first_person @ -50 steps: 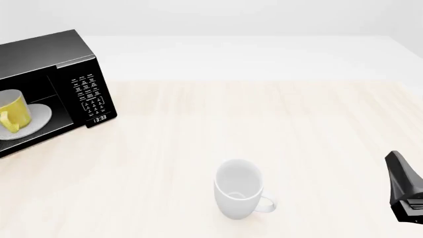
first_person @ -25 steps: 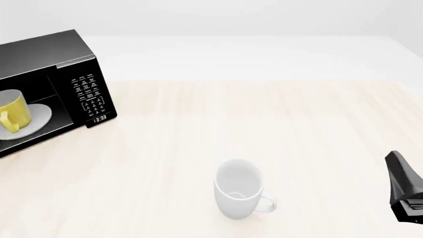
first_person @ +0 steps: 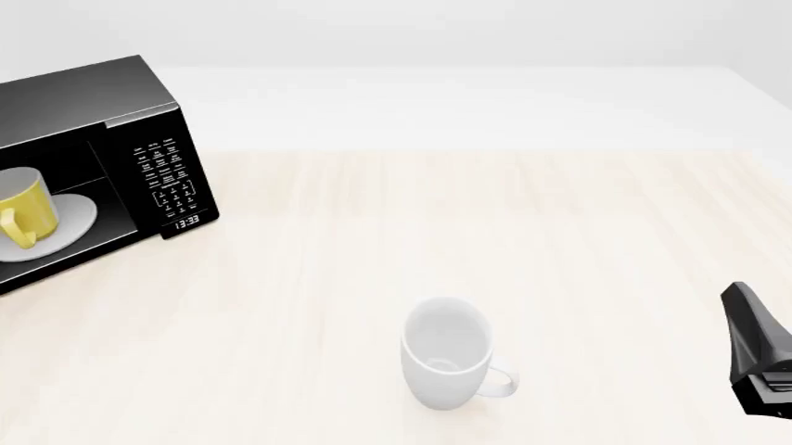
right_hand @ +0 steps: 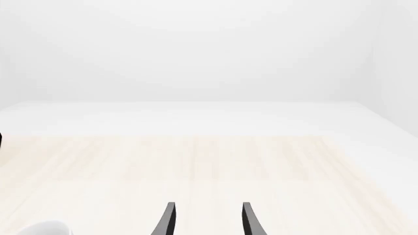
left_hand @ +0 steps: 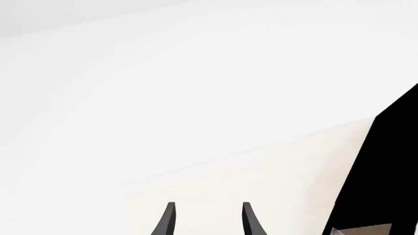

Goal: Put the yellow and white mug in the microwave and close it.

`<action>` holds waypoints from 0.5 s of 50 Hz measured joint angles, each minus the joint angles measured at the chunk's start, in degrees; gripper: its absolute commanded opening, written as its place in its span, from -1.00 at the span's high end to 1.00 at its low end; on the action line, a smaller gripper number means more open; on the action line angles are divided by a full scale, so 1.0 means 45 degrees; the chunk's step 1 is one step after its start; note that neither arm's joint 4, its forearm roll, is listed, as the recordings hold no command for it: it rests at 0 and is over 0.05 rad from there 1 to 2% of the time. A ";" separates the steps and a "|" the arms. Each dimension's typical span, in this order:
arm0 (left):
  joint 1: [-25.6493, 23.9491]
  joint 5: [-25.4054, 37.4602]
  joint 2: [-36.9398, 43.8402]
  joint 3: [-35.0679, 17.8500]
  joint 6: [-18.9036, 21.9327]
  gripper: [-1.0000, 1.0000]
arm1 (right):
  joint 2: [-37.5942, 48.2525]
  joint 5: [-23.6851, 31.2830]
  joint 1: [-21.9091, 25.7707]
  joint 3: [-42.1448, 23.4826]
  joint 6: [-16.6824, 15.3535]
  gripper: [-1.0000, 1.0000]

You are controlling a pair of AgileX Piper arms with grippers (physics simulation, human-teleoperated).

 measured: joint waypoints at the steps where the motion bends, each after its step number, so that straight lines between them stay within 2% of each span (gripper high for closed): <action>1: -0.0113 -0.0020 0.0014 0.0043 0.0018 -1.00 | 0.0000 0.0000 0.0000 0.0000 0.0000 -1.00; 25: -0.1881 -0.0483 0.0417 0.0570 0.0349 -1.00 | 0.0000 0.0000 -0.0001 0.0000 0.0001 -1.00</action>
